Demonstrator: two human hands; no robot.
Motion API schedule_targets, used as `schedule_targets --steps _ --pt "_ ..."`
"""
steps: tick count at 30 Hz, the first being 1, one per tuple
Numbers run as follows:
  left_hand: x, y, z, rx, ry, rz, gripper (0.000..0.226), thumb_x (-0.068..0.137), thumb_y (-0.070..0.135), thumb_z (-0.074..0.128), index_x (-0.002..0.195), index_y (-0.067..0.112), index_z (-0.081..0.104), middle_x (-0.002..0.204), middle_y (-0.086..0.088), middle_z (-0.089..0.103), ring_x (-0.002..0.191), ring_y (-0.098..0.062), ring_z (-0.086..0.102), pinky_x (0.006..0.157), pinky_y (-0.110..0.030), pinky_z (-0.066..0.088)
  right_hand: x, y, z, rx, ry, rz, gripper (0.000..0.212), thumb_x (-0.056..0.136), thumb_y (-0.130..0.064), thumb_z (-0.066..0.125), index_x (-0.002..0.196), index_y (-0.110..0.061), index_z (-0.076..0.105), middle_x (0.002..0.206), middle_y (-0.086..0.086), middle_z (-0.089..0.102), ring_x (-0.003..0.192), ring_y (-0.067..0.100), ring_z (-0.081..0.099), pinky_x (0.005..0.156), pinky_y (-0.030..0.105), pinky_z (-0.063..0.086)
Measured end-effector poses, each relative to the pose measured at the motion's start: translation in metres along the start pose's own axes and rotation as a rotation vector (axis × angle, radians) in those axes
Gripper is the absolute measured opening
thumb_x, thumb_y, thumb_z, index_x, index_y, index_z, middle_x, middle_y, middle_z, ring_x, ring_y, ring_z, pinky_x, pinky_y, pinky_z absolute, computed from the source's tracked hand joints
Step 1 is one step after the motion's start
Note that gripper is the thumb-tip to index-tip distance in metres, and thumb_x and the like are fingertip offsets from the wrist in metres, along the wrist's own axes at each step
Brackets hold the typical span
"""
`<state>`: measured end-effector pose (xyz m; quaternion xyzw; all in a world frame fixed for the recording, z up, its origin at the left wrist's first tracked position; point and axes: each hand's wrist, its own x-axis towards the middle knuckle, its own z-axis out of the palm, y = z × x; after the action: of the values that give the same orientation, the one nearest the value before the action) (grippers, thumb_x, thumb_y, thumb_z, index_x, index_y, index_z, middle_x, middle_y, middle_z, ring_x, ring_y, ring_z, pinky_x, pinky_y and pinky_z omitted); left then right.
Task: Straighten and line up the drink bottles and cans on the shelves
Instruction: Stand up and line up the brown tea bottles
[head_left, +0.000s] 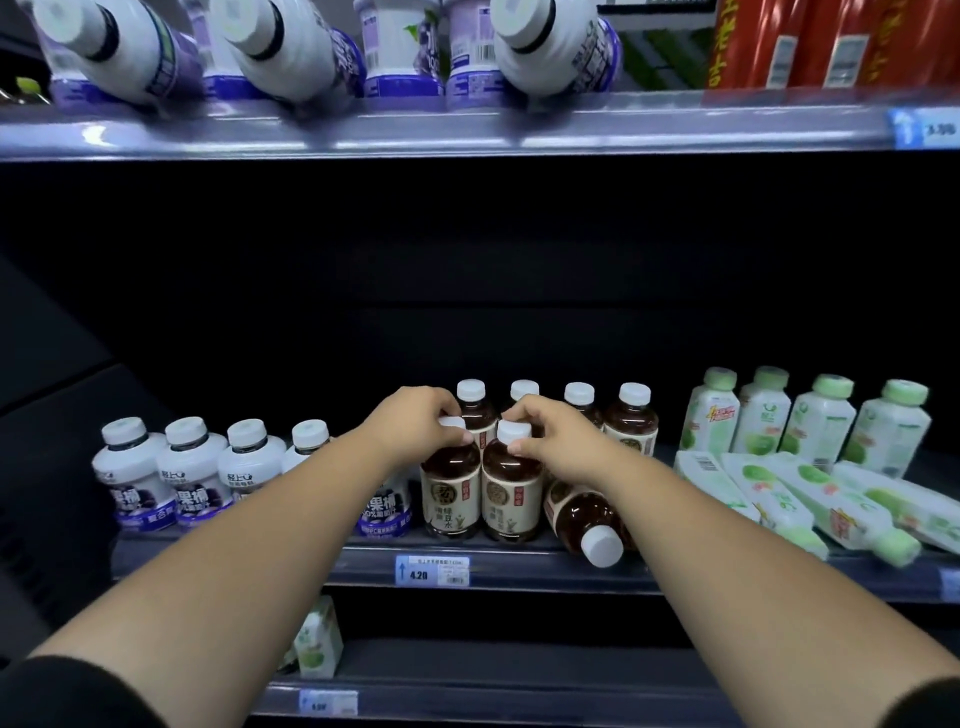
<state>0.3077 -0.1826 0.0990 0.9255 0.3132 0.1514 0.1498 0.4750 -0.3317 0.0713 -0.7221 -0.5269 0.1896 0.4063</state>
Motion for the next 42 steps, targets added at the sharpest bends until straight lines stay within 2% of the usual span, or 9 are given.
schedule_targets --steps 14,20,22,25,28,32,34,38,42 --pt "0.009 0.011 0.005 0.089 0.004 0.025 0.041 0.08 0.059 0.069 0.104 0.026 0.066 0.096 0.008 0.066 0.09 -0.013 0.062 0.075 -0.032 0.052 0.011 0.005 -0.032 0.155 -0.221 0.077 0.035 0.093 -0.001 0.062 0.117 -0.026 0.064 0.112 0.002 0.072 0.105 0.018 0.069 0.095 0.036 0.053" --pt "0.012 0.015 0.006 0.063 -0.033 0.065 0.043 0.077 0.059 0.072 0.105 0.027 0.068 0.099 0.007 0.067 0.09 -0.011 0.061 0.077 -0.032 0.053 0.001 0.016 -0.031 0.166 -0.168 0.076 0.039 0.092 -0.006 0.066 0.119 -0.034 0.065 0.11 -0.004 0.073 0.107 0.013 0.068 0.1 0.04 0.052" --pt "0.01 0.015 0.006 0.063 -0.062 0.059 0.051 0.075 0.062 0.073 0.112 0.028 0.065 0.106 0.006 0.065 0.094 -0.012 0.06 0.079 -0.031 0.052 -0.005 0.018 -0.031 0.166 -0.148 0.069 0.048 0.087 -0.01 0.073 0.126 -0.037 0.062 0.122 -0.009 0.069 0.117 0.007 0.062 0.106 0.041 0.047" --pt "-0.007 0.023 0.01 0.111 0.134 0.157 0.06 0.076 0.063 0.07 0.123 0.028 0.061 0.118 0.006 0.059 0.109 -0.015 0.055 0.089 -0.034 0.049 -0.029 0.022 -0.037 0.111 0.016 0.032 0.065 0.079 -0.022 0.082 0.136 -0.039 0.054 0.139 -0.012 0.056 0.131 0.003 0.049 0.112 0.04 0.042" --pt "-0.044 0.047 0.025 -0.097 0.318 0.264 0.036 0.081 0.051 0.07 0.109 0.029 0.065 0.105 0.013 0.061 0.097 -0.008 0.057 0.083 -0.03 0.049 -0.075 0.031 -0.045 0.138 0.335 0.0 0.049 0.082 -0.023 0.081 0.122 -0.041 0.061 0.125 -0.018 0.063 0.119 -0.002 0.056 0.104 0.029 0.046" --pt "-0.083 0.086 0.089 -0.758 0.115 0.091 0.014 0.081 0.028 0.079 0.082 0.025 0.065 0.077 0.011 0.065 0.071 -0.005 0.059 0.065 -0.02 0.047 -0.14 0.049 -0.028 0.232 0.854 0.097 0.033 0.087 -0.015 0.074 0.108 -0.038 0.063 0.114 -0.017 0.064 0.104 0.001 0.061 0.083 0.013 0.048" --pt "-0.093 0.104 0.124 -1.038 -0.009 -0.128 0.016 0.082 0.021 0.078 0.086 0.015 0.064 0.078 -0.002 0.066 0.073 -0.013 0.061 0.059 -0.026 0.051 -0.159 0.067 -0.011 0.285 1.051 0.189 0.032 0.089 -0.016 0.072 0.114 -0.031 0.061 0.12 -0.007 0.06 0.104 0.002 0.058 0.079 0.009 0.045" --pt "-0.108 0.139 0.162 -1.38 -0.191 -0.453 0.033 0.086 0.023 0.075 0.107 0.008 0.054 0.1 -0.012 0.062 0.088 -0.021 0.064 0.067 -0.039 0.059 -0.167 0.097 0.022 0.335 1.11 0.376 0.051 0.086 -0.023 0.076 0.131 -0.025 0.053 0.128 0.0 0.051 0.11 0.015 0.055 0.089 0.026 0.042" --pt "-0.1 0.162 0.177 -1.634 -0.174 -0.617 0.044 0.086 0.025 0.076 0.115 0.004 0.049 0.113 -0.014 0.064 0.104 -0.027 0.064 0.083 -0.049 0.059 -0.158 0.105 0.028 0.57 1.045 0.296 0.04 0.088 -0.019 0.075 0.115 -0.038 0.053 0.116 -0.005 0.066 0.099 0.002 0.066 0.081 0.019 0.05"
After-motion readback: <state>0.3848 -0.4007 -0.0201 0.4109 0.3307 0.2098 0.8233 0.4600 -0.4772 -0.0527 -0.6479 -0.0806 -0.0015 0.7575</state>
